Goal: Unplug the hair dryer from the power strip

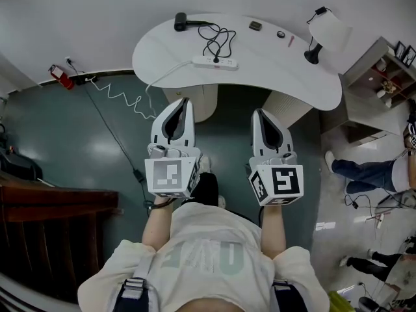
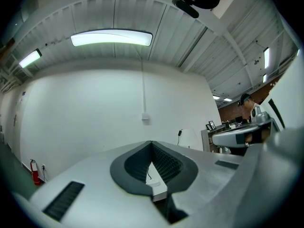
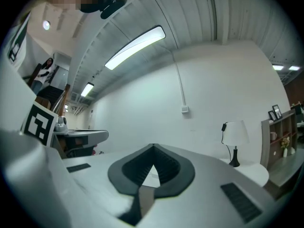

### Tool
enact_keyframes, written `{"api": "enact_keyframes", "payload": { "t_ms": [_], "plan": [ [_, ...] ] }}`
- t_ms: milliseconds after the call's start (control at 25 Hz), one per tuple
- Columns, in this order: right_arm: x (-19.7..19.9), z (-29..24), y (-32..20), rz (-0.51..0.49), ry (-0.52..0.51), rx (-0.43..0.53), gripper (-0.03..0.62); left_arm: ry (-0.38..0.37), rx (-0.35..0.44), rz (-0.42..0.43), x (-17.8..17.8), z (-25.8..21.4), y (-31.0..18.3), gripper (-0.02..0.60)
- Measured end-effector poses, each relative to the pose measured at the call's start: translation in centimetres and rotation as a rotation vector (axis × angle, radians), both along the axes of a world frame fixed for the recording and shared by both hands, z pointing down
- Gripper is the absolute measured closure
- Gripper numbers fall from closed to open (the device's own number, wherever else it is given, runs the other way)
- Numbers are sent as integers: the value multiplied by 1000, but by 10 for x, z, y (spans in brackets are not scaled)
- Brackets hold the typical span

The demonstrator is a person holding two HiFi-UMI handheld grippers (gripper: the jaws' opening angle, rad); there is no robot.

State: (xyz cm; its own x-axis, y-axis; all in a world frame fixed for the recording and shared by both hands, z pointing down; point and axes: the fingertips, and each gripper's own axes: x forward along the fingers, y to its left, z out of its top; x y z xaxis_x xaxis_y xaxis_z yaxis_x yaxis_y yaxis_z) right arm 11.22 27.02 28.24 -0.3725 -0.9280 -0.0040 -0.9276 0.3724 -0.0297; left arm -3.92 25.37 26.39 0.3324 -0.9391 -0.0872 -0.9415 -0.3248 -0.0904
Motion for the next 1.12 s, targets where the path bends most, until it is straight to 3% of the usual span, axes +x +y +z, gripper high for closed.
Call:
{"api": "enact_keyframes", "payload": {
  "t_ms": [280, 520, 840, 1120],
  "plan": [
    [-6, 4, -71, -31, 7, 17, 591, 1, 36, 13, -5, 6, -81, 575],
    [-10, -14, -180, -39, 63, 61, 591, 22, 108, 39, 2, -10, -189, 575],
    [-38, -32, -326, -59, 53, 69, 591, 1, 91, 127, -9, -23, -322, 575],
    [-46, -26, -392, -85, 42, 38, 591, -13, 36, 137, -11, -14, -387, 575]
  ]
}}
